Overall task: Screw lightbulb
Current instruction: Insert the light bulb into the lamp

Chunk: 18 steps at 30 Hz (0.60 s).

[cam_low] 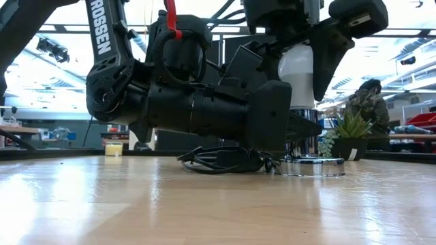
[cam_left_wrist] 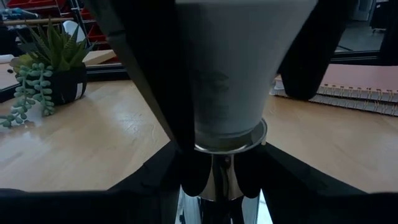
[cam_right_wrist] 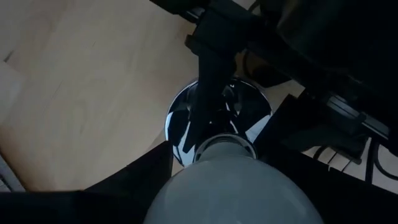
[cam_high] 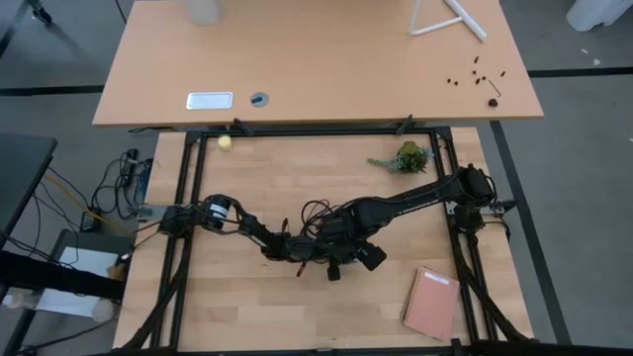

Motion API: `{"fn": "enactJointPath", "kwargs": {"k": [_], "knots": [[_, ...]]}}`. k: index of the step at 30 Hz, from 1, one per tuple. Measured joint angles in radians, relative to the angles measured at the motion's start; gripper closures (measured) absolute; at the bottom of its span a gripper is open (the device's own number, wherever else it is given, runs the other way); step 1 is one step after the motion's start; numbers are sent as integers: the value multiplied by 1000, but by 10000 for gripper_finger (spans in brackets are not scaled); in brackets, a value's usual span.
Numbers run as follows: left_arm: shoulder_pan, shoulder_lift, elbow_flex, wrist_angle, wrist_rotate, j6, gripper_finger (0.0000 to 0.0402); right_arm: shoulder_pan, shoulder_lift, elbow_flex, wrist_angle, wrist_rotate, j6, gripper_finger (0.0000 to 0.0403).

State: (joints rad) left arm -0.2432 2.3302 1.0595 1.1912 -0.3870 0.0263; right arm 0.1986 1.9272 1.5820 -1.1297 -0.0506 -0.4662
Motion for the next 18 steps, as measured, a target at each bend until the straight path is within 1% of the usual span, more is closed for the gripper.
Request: {"fn": "enactJointPath", "kwargs": {"k": [6,18], "knots": [[0,0,0,0,-1,-3,220,-4,-5,-40,47,2,40,140],[0,0,0,0,-2,-4,220,-4,-1,-41,55,10,140,140]]}}
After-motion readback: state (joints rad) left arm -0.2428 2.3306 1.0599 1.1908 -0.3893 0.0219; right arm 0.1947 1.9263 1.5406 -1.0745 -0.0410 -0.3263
